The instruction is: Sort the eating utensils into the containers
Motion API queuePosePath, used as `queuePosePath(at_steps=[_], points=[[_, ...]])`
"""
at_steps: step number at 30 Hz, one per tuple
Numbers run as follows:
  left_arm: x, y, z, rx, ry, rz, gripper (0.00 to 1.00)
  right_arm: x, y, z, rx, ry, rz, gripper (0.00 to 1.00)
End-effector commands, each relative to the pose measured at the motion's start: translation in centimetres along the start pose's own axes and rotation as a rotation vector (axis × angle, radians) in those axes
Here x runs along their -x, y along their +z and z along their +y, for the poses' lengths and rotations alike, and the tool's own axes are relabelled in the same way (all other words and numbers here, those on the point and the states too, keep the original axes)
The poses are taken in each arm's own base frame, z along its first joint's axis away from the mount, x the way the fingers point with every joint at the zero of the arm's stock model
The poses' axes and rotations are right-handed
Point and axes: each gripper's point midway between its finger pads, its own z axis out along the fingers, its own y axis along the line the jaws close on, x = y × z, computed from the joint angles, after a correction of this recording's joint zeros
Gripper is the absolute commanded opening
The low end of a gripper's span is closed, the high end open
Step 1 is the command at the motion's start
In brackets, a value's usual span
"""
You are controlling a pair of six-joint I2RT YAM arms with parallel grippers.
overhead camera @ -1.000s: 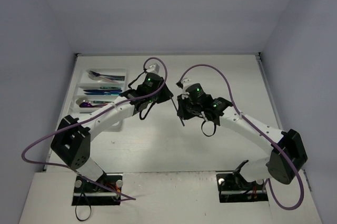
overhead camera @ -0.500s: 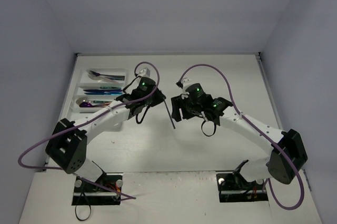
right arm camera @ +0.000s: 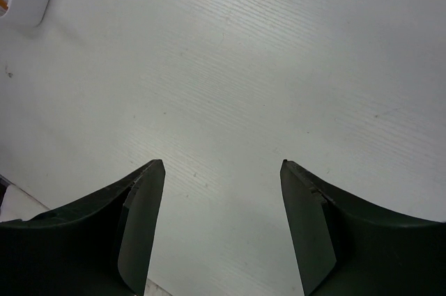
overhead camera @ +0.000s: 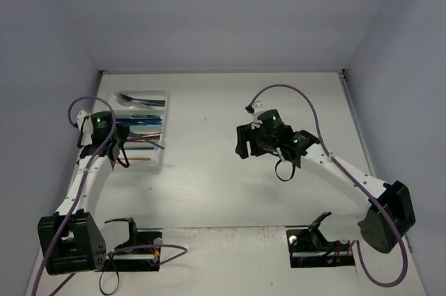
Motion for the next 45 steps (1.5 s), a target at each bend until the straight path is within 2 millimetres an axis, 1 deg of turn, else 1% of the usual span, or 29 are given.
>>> queuePosePath(at_steps=[1,2,5,8,9,10,11,14,15,16,17,20,23,25,26,28,31,33,36,38,39,41,43,45], points=[[2.8,1.1,2.1,0.036,-0.095,-0.061,0.0,1.2,-1.3,-0.5,-0.016,0.002,-0.062,0.65],[3.3,1.5,3.0,0.053,-0.115,-0.075,0.0,1.2,-1.5,-0.7,-0.024,0.003,-0.066,0.66],[3.9,2.7,5.0,0.102,-0.165,-0.1,0.04,1.2,-1.8,-1.1,-0.034,0.002,-0.071,0.67],[4.0,3.8,6.6,0.139,-0.214,-0.104,0.12,1.2,-2.0,-1.3,-0.039,0.004,-0.071,0.68],[3.9,4.0,6.8,0.142,-0.23,-0.099,0.18,1.1,-2.0,-1.3,-0.037,0.004,-0.07,0.68],[4.3,4.3,6.3,0.119,-0.248,-0.114,0.24,1.1,-2.0,-1.4,-0.038,0.005,-0.069,0.68],[4.3,4.3,6.2,0.111,-0.249,-0.11,0.28,1.1,-2.0,-1.4,-0.037,0.005,-0.069,0.68],[4.5,3.7,5.7,0.1,-0.231,-0.102,0.42,1.4,-2.3,-1.4,-0.037,0.008,-0.081,0.68],[4.9,3.1,5.5,0.101,-0.22,-0.109,0.48,1.6,-2.5,-1.4,-0.039,0.009,-0.087,0.68],[5.2,2.4,5.3,0.106,-0.209,-0.114,0.53,1.7,-2.7,-1.4,-0.04,0.01,-0.092,0.68],[5.3,1.7,5.5,0.12,-0.193,-0.115,0.56,1.9,-2.8,-1.4,-0.041,0.01,-0.099,0.68],[6.4,-0.7,4.5,0.098,-0.106,-0.136,0.59,2.7,-3.7,-1.5,-0.051,0.014,-0.128,0.69],[8.1,-3.9,2.6,0.046,0.027,-0.164,0.59,3.7,-5.0,-1.9,-0.08,0.021,-0.169,0.72],[8.8,-6.3,0.8,-0.026,0.118,-0.169,0.59,4.3,-6.1,-2.3,-0.112,0.016,-0.19,0.75],[9.0,-7.4,0.0,-0.056,0.161,-0.171,0.59,4.6,-6.9,-2.5,-0.125,0.013,-0.202,0.77],[8.7,-9.8,-1.0,-0.091,0.264,-0.138,0.6,6.1,-8.8,-3.0,-0.173,0.008,-0.255,0.87],[8.5,-13.4,-2.4,-0.142,0.451,-0.136,0.61,7.3,-11.3,-4.0,-0.241,0.01,-0.32,1.0],[8.4,-16.8,-2.8,-0.184,0.522,-0.162,0.63,7.9,-13.2,-4.4,-0.272,0.008,-0.37,1.0],[8.5,-20.6,-1.7,-0.198,0.577,-0.215,0.67,8.4,-15.9,-5.2,-0.319,0.012,-0.437,1.0],[8.3,-22.8,-0.4,-0.189,0.609,-0.246,0.7,8.4,-17.3,-5.8,-0.359,0.008,-0.469,1.0],[8.1,-23.7,0.6,-0.167,0.63,-0.252,0.7,8.3,-18.0,-6.1,-0.38,0.004,-0.482,1.0],[8.0,-25.6,2.0,-0.146,0.667,-0.279,0.72,8.0,-19.3,-6.7,-0.423,0.001,-0.511,1.0],[7.8,-27.2,3.0,-0.139,0.692,-0.298,0.73,7.8,-20.5,-7.2,-0.461,-0.003,-0.542,1.0],[7.6,-28.5,3.7,-0.134,0.709,-0.306,0.74,7.5,-22.3,-7.6,-0.482,-0.005,-0.59,1.0]])
